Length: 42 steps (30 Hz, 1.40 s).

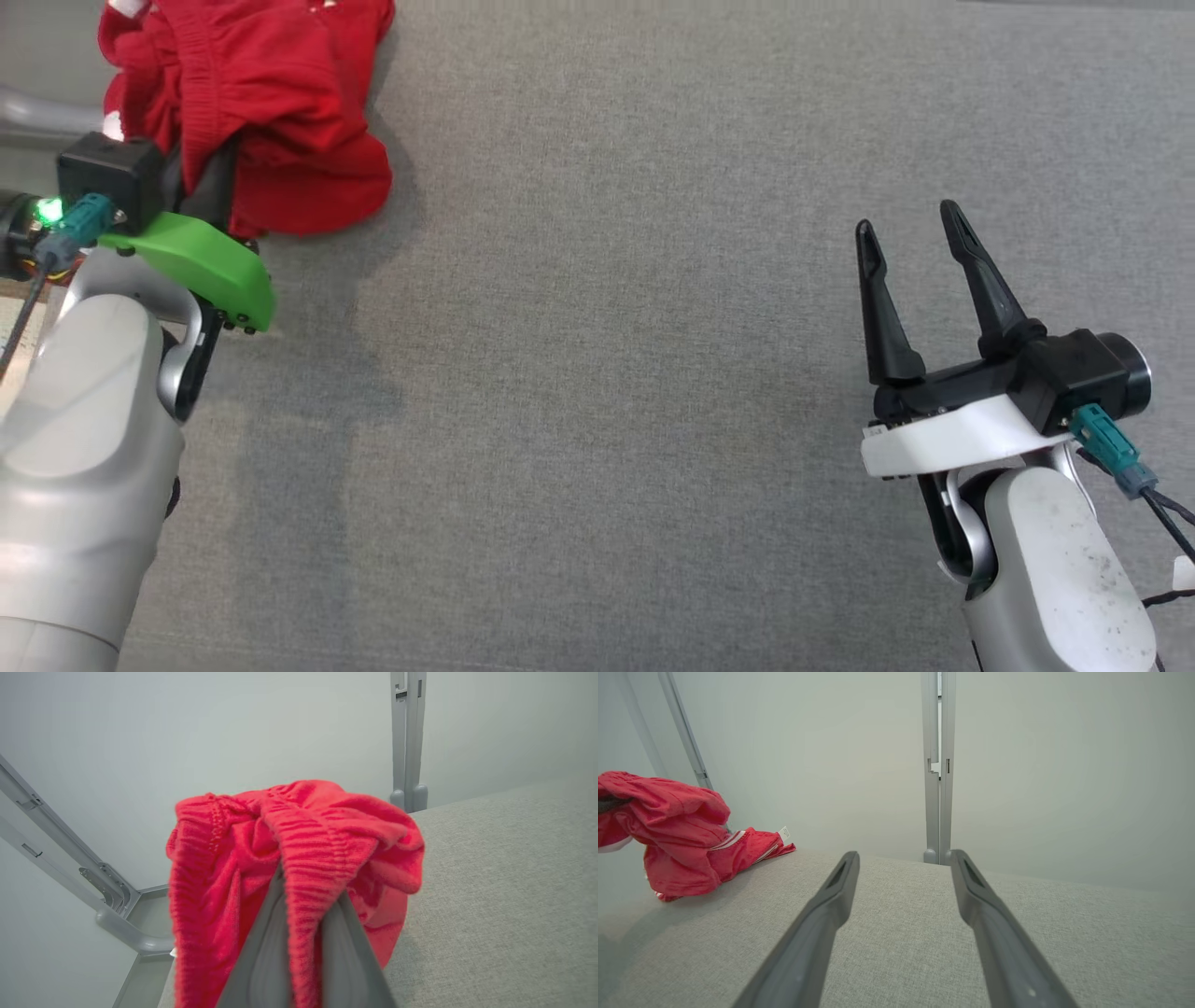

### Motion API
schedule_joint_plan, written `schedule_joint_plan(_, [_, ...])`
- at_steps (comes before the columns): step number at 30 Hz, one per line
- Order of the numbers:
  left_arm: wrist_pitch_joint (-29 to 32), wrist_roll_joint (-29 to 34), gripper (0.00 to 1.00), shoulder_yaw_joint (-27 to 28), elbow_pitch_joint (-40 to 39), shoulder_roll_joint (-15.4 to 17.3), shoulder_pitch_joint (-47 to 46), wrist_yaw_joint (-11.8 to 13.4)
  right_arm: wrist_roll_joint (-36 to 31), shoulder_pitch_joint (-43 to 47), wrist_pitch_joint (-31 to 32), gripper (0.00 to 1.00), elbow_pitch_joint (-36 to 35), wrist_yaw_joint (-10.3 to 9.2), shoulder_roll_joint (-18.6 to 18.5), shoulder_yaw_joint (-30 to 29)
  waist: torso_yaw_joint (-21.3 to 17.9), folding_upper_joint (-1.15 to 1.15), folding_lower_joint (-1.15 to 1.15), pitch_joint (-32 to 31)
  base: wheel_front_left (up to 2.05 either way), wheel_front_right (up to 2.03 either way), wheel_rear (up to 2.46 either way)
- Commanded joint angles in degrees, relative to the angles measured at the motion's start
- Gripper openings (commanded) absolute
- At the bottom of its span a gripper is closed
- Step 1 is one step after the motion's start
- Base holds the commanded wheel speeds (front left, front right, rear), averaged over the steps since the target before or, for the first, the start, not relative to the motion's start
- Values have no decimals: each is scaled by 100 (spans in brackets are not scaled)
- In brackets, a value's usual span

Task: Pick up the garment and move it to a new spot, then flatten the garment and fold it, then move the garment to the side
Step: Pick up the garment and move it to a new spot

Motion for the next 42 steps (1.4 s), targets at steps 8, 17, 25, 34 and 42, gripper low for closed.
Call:
schedule_joint_plan(8, [61,195,0,-319,-904,-245,330,141,193,357,-18,100,26,3,-18,-74,-486,0,0,-711,0,0,0])
schedule_joint_plan(17, [193,174,0,-737,-1708,-935,459,237,318,462,-18,100,54,3,-17,-71,-1068,0,0,-805,0,0,0])
schedule_joint_plan(25, [218,-120,0,-1025,-1767,-1540,704,187,421,455,-18,100,42,3,-15,-5,-1586,0,0,-578,0,0,0])
schedule_joint_plan(34, [167,-725,0,-1096,-763,-1748,1104,92,510,327,-18,100,17,3,-15,14,-1891,0,0,-243,0,0,0])
schedule_joint_plan(42, [45,-1023,12,-963,-7,-1779,1254,27,523,341,-18,100,57,3,-16,-35,-1867,0,0,-217,0,0,0])
